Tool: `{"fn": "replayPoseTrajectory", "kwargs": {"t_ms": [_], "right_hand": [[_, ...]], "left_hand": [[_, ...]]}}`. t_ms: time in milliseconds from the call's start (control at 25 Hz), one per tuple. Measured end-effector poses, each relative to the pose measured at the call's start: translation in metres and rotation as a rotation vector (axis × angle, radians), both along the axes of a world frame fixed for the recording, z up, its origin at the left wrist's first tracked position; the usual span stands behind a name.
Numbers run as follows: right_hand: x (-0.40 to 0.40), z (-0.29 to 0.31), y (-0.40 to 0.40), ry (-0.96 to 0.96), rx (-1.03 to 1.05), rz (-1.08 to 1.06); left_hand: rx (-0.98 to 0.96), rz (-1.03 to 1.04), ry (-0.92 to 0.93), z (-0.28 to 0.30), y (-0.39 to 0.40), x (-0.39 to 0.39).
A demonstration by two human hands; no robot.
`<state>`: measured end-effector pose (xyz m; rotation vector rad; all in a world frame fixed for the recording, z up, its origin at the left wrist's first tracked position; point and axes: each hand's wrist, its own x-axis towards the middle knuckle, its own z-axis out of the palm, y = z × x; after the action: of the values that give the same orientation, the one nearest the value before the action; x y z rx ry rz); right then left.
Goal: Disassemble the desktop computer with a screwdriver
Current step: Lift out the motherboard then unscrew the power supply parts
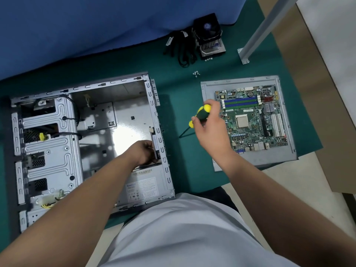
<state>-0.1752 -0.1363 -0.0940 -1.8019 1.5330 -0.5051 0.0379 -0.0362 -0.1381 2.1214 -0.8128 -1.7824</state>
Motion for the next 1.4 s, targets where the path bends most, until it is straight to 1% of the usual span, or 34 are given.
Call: {"fn": "replayPoseTrajectory", "kwargs": {"t_ms": [80,160,240,320,400,560,640,760,840,960,1240,1400], "right_hand": [[-0.014,-0.01,0.001,-0.141,0.129,-0.172],[-0.027,-0.023,0.006,-0.278,0.273,-0.295],[-0.035,-0.036,0.011,-0.428,0.411,-0.402],[-0.037,-0.044,0.017,-0.557,0.503,-0.502],[-0.037,-0.05,0.02,-0.632,0.561,-0.584],[-0.037,-0.06,0.029,-0.665,0.588,-0.63],[-0.036,-0.062,0.032,-0.666,0.593,-0.647],[-0.036,-0.064,0.035,-0.659,0.571,-0.654],[-0.036,-0.064,0.035,-0.655,0.563,-0.657],[-0.036,-0.064,0.035,-0.649,0.584,-0.661],[-0.038,-0.063,0.039,-0.65,0.624,-0.693],[-0.041,-0.062,0.044,-0.707,0.66,-0.729]], "left_hand": [[0.002,0.006,-0.003,-0.003,0.0,0.001],[0.022,0.015,-0.008,-0.005,0.0,0.0],[0.08,0.069,-0.001,-0.009,-0.001,0.001],[0.132,0.109,0.012,-0.014,-0.001,0.002],[0.161,0.155,0.03,-0.021,0.0,0.006],[0.181,0.165,0.032,-0.037,0.003,0.013],[0.179,0.122,0.026,-0.043,0.005,0.018],[0.187,0.017,0.013,-0.035,0.005,0.018],[0.191,0.003,0.012,-0.029,0.003,0.016],[0.179,0.006,0.028,-0.02,0.001,0.012],[0.151,-0.005,0.001,-0.01,-0.001,0.008],[0.173,0.047,0.016,-0.013,-0.002,0.007]]}}
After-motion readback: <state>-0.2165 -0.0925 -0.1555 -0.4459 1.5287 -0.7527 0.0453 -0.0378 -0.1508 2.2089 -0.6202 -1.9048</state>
